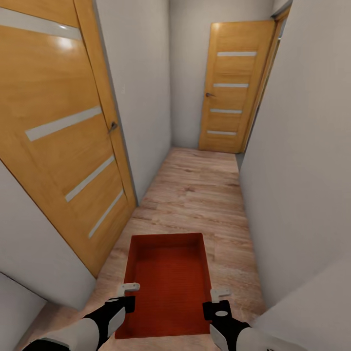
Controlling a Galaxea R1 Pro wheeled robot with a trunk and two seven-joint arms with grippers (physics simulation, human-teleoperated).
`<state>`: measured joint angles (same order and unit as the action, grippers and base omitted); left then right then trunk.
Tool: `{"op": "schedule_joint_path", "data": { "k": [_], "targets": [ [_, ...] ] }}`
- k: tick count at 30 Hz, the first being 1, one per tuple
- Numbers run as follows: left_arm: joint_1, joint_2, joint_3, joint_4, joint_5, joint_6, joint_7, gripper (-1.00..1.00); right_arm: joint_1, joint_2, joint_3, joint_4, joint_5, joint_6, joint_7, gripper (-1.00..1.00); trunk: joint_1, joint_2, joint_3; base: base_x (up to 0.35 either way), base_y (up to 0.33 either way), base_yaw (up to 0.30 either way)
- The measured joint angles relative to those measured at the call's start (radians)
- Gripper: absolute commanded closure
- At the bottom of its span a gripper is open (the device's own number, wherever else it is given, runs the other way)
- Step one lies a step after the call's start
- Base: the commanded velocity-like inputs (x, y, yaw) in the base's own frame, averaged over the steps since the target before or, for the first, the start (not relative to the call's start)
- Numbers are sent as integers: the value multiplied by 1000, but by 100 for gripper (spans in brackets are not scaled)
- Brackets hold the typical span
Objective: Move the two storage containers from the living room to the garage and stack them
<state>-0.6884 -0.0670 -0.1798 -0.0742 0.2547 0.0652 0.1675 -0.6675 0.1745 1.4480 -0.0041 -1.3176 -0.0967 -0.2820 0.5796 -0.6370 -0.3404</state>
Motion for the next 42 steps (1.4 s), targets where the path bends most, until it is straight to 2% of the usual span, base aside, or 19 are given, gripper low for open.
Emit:
{"op": "schedule_joint_path", "data": {
  "k": [21, 42],
  "targets": [
    [0, 0, 1, 0, 0, 0, 0, 100, -1, 0, 0, 1, 0, 0, 2, 100, 0, 0, 0, 323, 0, -3],
    [0, 0, 0, 0, 1, 0, 0, 100, 0, 0, 0, 0, 0, 0, 1, 100, 0, 0, 0, 323, 0, -165]
  ]
}}
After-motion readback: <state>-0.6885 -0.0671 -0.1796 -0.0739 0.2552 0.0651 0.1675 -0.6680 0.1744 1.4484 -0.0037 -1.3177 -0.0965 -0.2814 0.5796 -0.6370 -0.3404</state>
